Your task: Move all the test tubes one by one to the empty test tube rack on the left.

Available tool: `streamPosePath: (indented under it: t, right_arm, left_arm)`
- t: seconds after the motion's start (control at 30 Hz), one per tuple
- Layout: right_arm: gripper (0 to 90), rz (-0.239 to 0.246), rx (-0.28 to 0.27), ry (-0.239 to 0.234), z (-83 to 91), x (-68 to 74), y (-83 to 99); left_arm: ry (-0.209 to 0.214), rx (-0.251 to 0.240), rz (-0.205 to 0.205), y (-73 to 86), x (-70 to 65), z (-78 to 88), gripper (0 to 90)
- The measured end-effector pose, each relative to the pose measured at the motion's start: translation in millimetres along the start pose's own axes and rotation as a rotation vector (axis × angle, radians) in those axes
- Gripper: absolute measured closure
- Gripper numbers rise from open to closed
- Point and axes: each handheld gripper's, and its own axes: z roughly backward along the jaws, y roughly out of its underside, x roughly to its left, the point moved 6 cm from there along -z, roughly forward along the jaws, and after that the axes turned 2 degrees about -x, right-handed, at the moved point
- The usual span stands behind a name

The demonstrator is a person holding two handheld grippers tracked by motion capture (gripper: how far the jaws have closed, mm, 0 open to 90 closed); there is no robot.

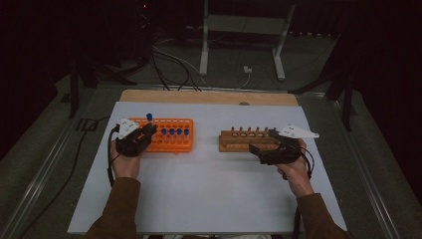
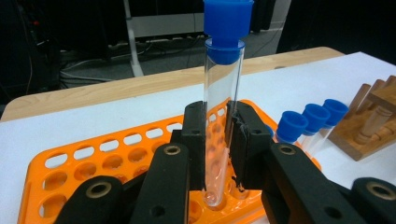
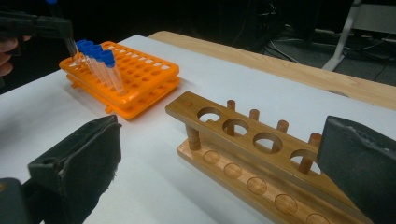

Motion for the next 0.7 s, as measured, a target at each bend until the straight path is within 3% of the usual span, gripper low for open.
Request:
streamPosePath:
  t: [0.43,0.7]
  right_arm:
    - [0.0,-0.014,-0.003,0.0,0.9,-2.5,3.9]
    - [0.0,-0.018,-0.003,0.001,0.7,-3.9,6.0]
  left_arm:
    - [0.005,0.045,0.015,15.3,-1.8,-18.0,78.1]
    - [0.012,0.09,-0.001,27.4,-4.2,-21.3,78.1]
